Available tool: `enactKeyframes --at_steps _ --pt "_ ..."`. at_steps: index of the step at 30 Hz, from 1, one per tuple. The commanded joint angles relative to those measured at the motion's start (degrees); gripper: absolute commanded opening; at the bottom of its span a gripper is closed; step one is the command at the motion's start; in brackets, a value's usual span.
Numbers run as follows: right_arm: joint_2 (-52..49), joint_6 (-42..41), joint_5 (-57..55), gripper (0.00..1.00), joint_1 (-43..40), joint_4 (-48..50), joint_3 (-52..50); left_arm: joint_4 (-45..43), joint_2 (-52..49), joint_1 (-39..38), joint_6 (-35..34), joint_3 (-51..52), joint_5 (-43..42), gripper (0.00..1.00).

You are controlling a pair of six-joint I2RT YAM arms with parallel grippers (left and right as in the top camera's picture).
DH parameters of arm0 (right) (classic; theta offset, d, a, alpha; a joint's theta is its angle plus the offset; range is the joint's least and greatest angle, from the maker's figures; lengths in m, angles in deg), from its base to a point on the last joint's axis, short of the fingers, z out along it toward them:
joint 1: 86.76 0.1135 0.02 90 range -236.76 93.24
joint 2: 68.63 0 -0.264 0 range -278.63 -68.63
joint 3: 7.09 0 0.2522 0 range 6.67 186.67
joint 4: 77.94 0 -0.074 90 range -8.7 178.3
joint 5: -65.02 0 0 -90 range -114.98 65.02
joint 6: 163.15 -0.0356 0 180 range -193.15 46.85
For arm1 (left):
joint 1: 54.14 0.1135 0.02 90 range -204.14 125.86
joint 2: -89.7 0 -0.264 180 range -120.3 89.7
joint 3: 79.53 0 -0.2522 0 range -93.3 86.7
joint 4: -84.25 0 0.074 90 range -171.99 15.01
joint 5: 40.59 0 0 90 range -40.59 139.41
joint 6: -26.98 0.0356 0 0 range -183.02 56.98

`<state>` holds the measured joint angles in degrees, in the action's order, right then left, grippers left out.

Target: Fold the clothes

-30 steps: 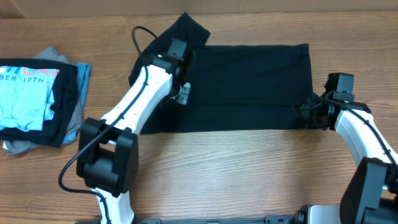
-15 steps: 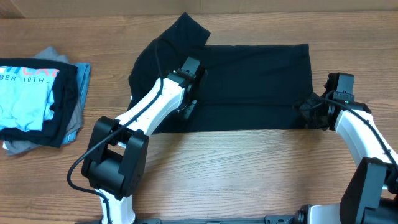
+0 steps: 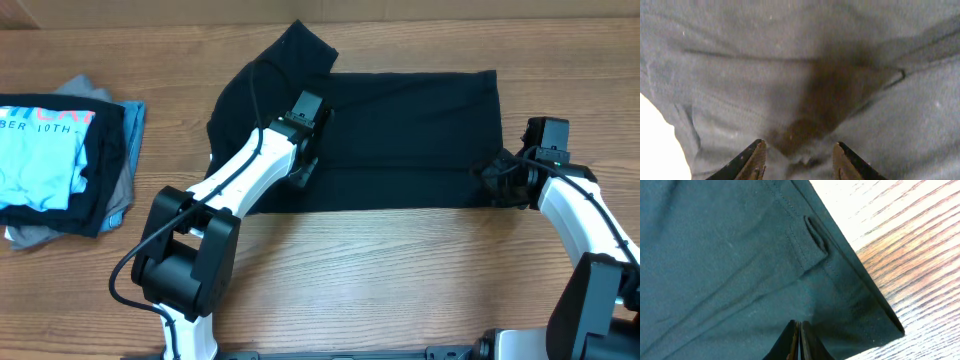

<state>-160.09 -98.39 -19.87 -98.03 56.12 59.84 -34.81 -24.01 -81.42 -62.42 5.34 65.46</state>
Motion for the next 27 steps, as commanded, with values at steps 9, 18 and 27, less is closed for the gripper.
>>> enactKeyframes --at_steps 9,18,27 --pt "-0.28 0.39 -0.5 0.09 0.07 0.31 -0.46 -2.73 -0.39 -0.11 1.99 4.46 0.9 0.42" --pt "-0.28 0.39 -0.5 0.09 0.07 0.26 -0.46 -4.15 -0.39 -0.11 2.01 4.44 2.25 0.1" --pt "-0.28 0.39 -0.5 0.09 0.07 0.26 -0.46 -7.52 -0.37 -0.07 2.21 4.37 11.26 0.04"
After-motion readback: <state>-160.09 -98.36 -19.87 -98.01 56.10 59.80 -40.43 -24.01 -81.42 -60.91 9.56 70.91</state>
